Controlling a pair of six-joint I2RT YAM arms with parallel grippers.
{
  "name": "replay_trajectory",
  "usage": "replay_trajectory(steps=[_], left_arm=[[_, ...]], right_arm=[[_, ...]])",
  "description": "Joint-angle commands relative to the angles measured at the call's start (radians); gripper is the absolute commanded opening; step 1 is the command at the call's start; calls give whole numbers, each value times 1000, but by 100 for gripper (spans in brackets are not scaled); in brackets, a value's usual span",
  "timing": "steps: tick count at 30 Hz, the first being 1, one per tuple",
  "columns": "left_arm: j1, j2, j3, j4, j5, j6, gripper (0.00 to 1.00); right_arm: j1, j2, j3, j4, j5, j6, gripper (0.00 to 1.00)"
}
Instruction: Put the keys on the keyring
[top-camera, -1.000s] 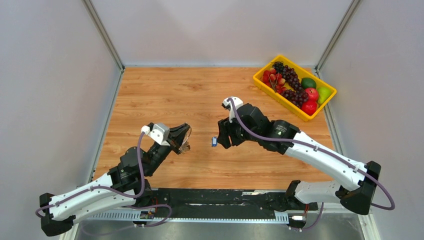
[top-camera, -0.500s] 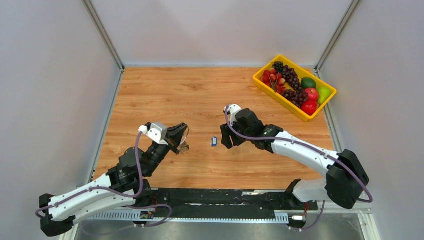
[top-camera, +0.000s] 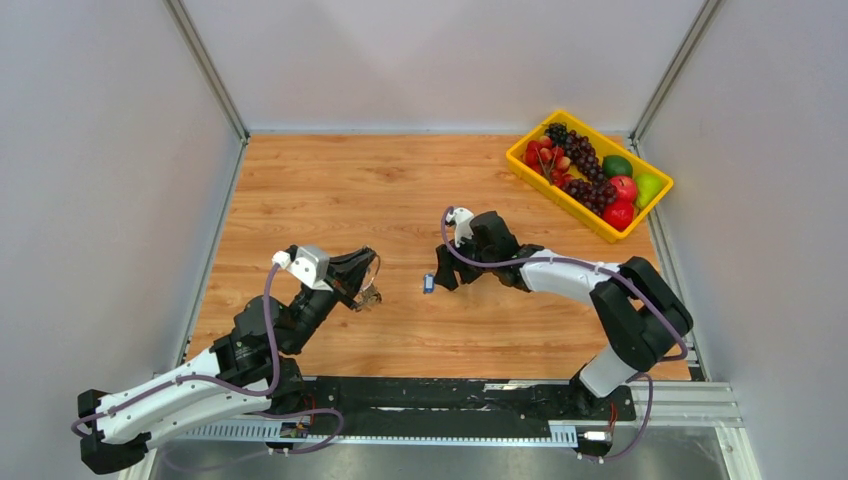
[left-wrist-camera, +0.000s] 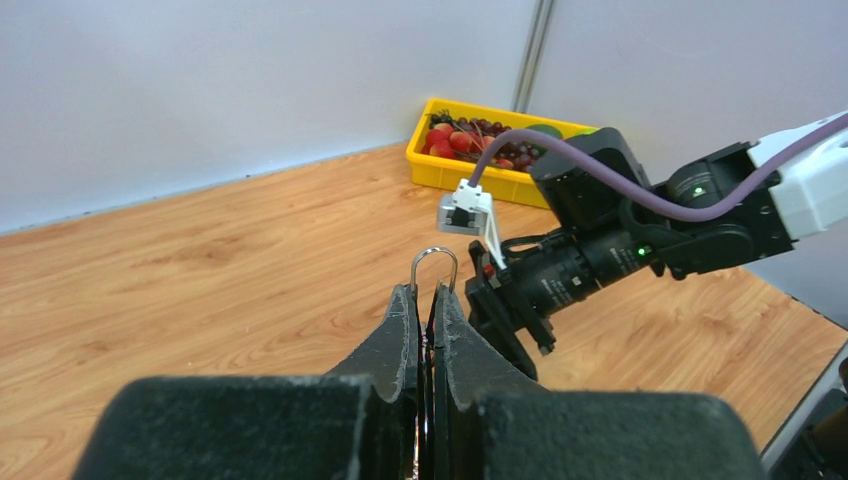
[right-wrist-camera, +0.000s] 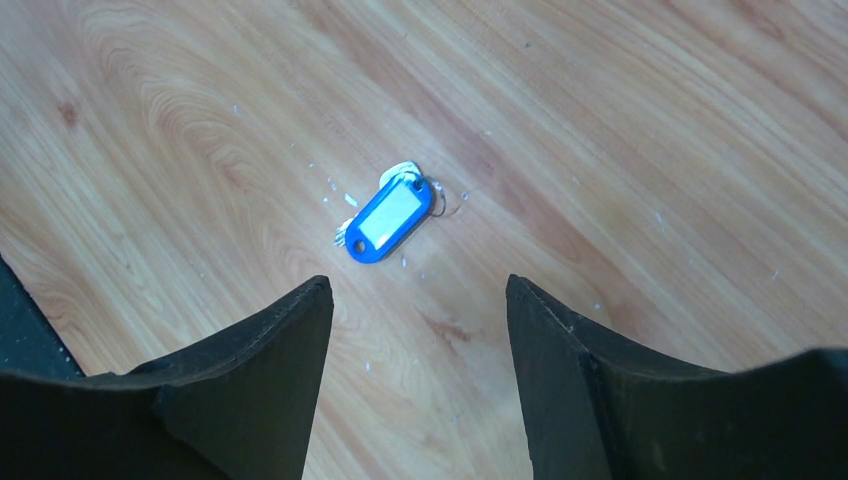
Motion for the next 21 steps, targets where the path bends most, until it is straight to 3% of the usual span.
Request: replay_trajectory(steps=[1, 13, 21], left_arm=[[1, -9, 13, 32, 26, -20, 0], [1, -5, 7, 39, 29, -21, 0], [1, -5, -2, 45, 22, -18, 0]], right_arm=[[-25, 58, 26, 173, -80, -4, 67], [-34, 217, 98, 195, -135, -2, 60], [-34, 246, 96, 194, -158, 3, 50]])
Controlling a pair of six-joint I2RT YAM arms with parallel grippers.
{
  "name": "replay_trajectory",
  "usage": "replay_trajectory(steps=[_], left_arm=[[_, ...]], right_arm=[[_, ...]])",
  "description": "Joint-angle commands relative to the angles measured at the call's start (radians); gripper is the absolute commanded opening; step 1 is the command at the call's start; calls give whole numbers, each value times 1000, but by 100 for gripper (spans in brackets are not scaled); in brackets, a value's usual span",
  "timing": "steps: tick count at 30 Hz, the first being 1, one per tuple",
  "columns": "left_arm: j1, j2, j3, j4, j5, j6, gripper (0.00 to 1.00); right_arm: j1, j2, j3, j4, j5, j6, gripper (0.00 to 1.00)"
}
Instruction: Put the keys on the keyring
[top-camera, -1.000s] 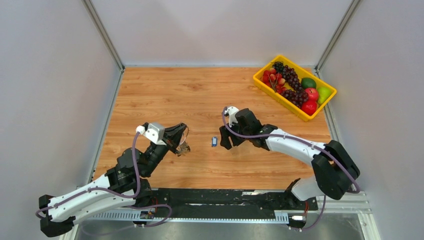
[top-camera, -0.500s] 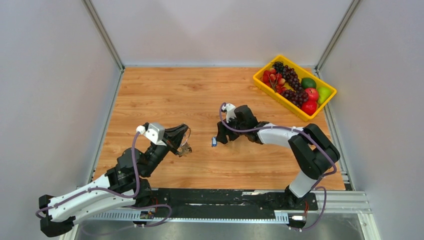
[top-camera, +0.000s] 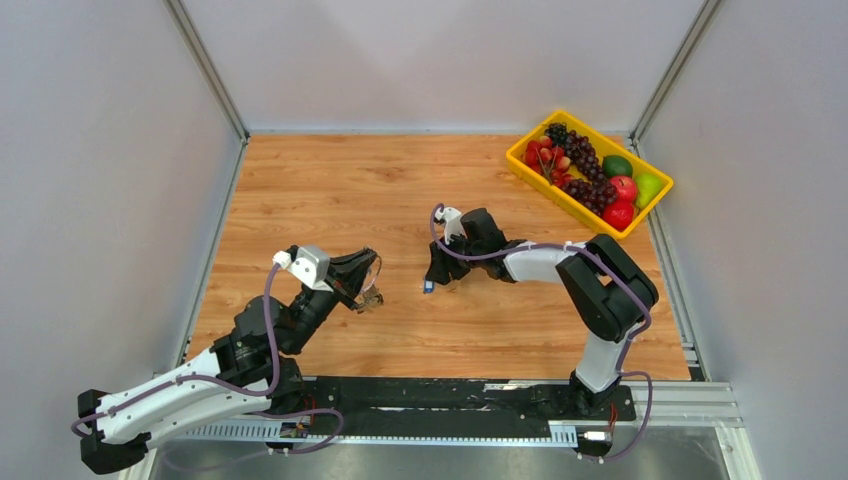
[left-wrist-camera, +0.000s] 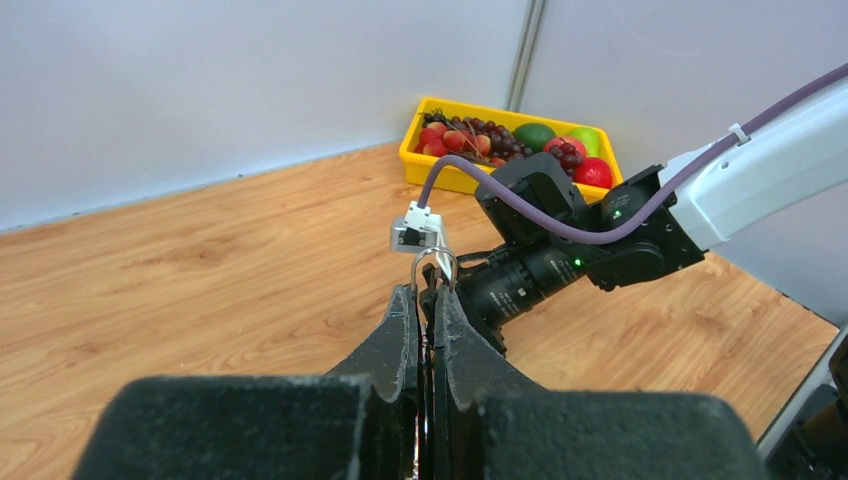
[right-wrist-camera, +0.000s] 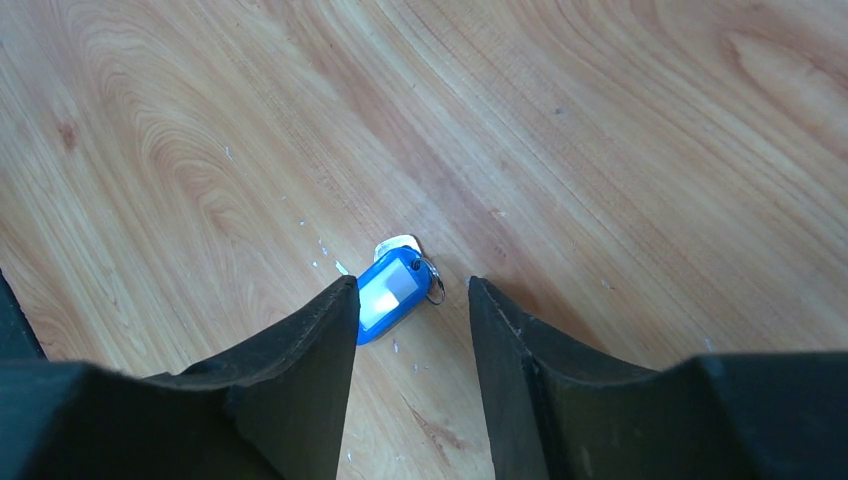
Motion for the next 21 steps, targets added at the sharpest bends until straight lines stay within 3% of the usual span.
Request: replay_trajectory(steps=[1, 21], left_arm=[[1, -5, -1, 44, 4, -9, 0], [1, -7, -10, 48, 1, -8, 0]], right_arm=[[-5, 20, 21, 34, -33, 2, 49], [-5, 35, 48, 3, -38, 3, 28]])
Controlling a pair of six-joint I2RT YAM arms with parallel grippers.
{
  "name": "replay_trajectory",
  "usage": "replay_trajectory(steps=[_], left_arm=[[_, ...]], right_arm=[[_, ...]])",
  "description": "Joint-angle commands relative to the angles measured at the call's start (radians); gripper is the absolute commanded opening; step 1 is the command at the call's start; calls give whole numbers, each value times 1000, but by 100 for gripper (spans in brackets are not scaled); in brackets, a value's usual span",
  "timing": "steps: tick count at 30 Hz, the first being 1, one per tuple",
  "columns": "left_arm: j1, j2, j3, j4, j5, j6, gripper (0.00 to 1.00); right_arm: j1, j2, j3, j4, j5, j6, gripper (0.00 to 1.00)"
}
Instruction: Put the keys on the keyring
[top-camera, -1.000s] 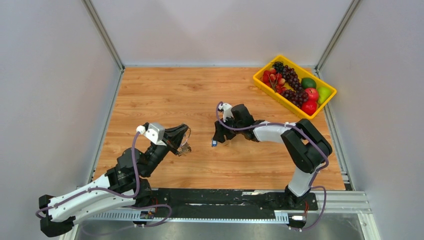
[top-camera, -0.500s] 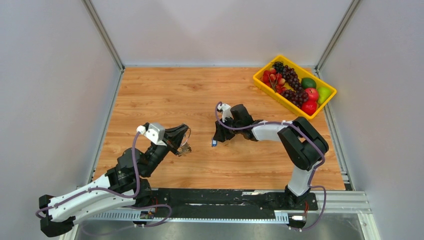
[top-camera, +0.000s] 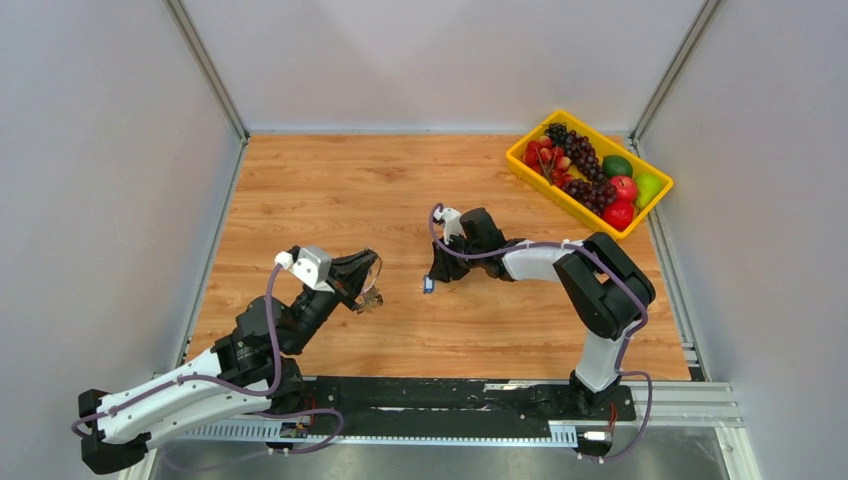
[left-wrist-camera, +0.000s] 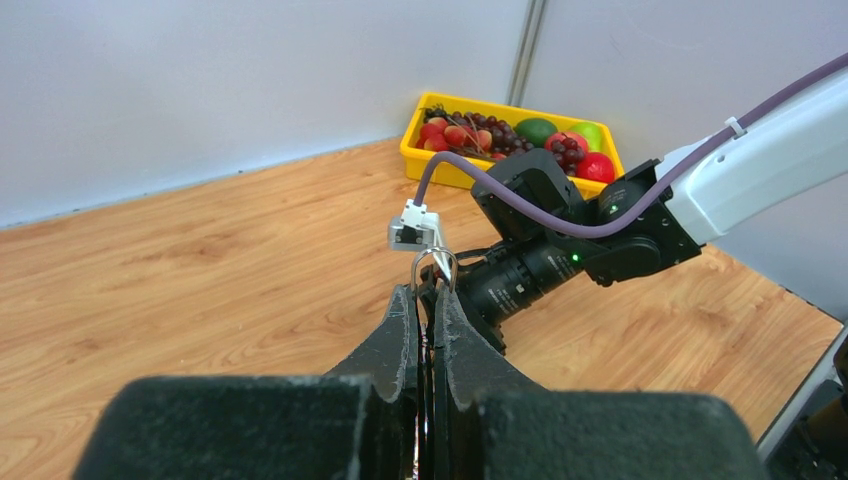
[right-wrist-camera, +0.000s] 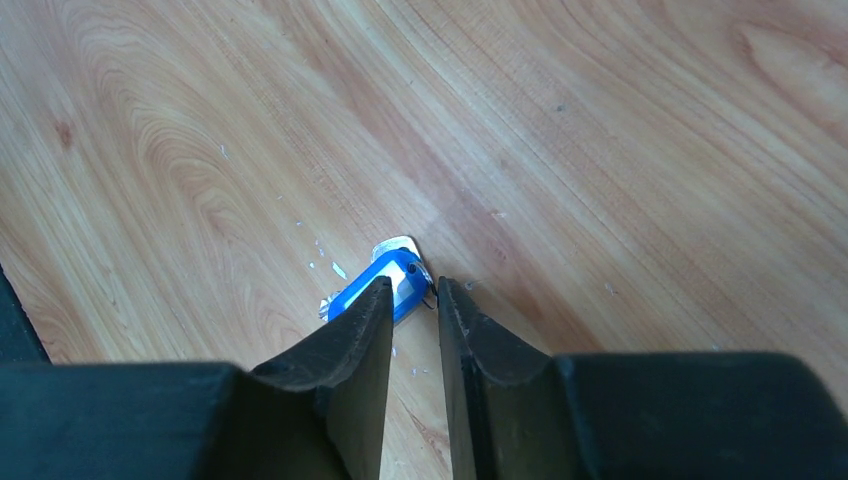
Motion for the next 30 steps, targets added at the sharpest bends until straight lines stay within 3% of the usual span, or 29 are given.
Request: replay_trajectory(steps=[1, 13, 30], left_arm=[[1, -7, -1, 48, 0, -9, 0], [1, -2, -6, 54, 1, -9, 0], [1, -18, 4, 67, 49, -26, 0]], right_arm=[[-3, 16, 37, 11, -26, -1, 26], [8, -21, 37, 9, -28, -3, 0], [133, -492, -122, 40, 129, -82, 0]])
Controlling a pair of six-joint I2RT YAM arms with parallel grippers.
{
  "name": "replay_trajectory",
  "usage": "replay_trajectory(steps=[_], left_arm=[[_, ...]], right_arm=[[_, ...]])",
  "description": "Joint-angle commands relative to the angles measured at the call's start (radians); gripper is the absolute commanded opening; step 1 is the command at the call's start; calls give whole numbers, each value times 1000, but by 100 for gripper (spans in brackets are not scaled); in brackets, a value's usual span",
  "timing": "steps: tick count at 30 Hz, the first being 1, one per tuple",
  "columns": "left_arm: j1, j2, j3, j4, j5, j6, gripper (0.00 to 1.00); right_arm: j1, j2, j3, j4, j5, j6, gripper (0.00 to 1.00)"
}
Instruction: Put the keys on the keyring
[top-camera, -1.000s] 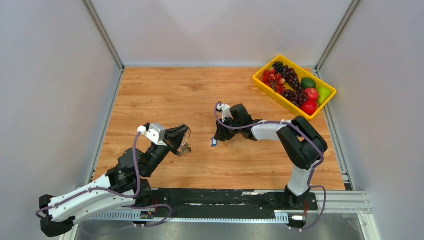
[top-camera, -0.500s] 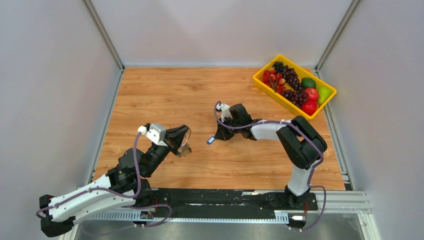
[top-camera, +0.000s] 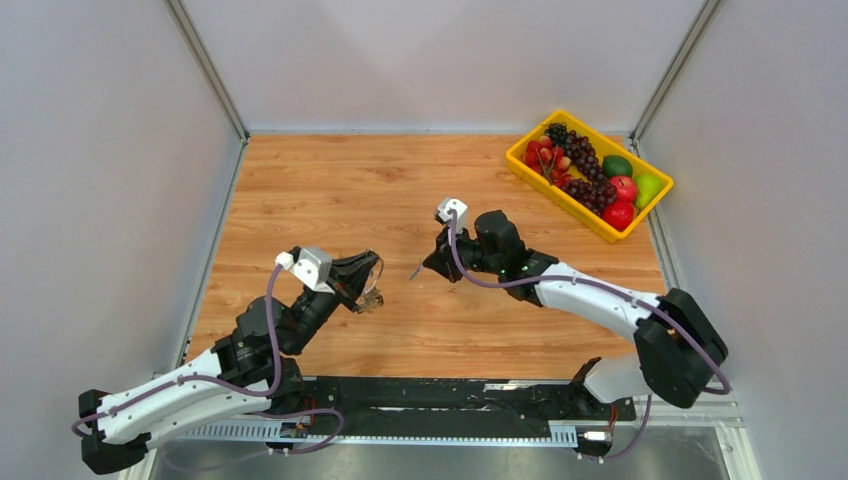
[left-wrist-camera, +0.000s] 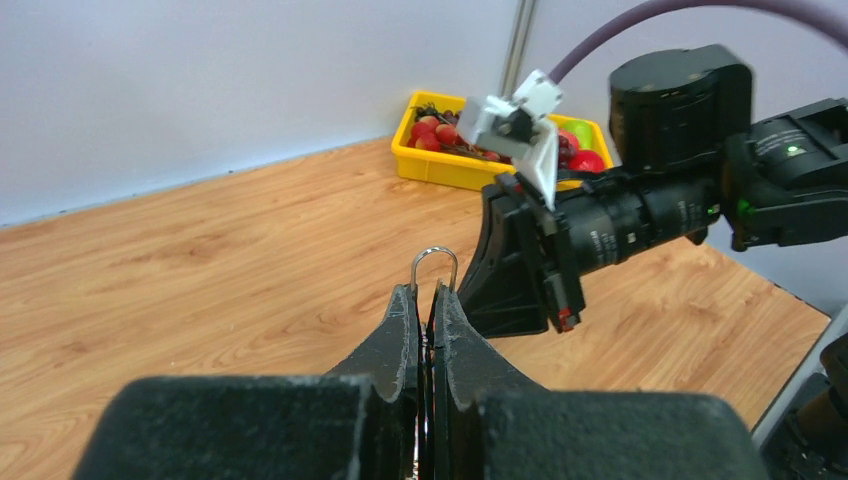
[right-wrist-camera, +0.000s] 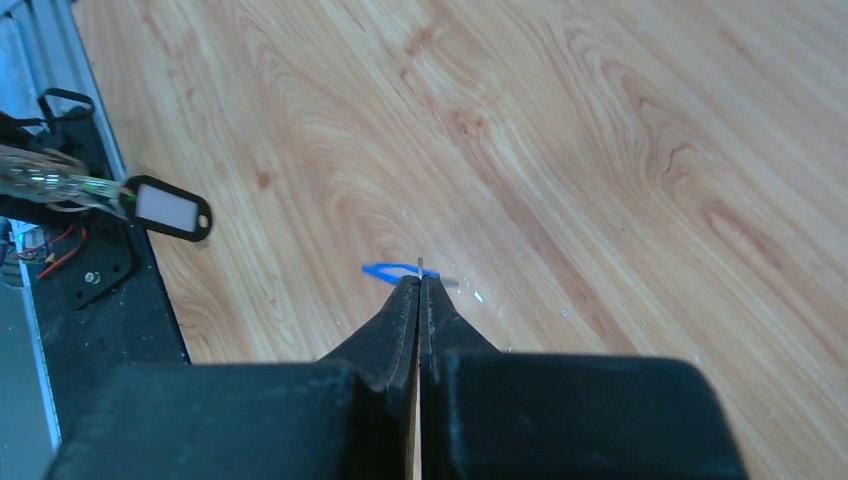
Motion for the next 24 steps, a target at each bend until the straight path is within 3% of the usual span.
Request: replay_trajectory(steps=[1, 7, 14, 24], left_arm=[[1, -18, 11, 71, 43, -24, 0], [1, -28, 15, 85, 76, -29, 0], [1, -22, 27, 111, 127, -8, 0], [1, 0, 50, 146, 199, 46, 0]], right_arm=[[15, -131, -53, 65, 44, -50, 0], [21, -324, -95, 91, -6, -33, 0], [20, -430, -56, 87, -177, 121, 0], [21, -400, 76, 97, -415, 362, 0]])
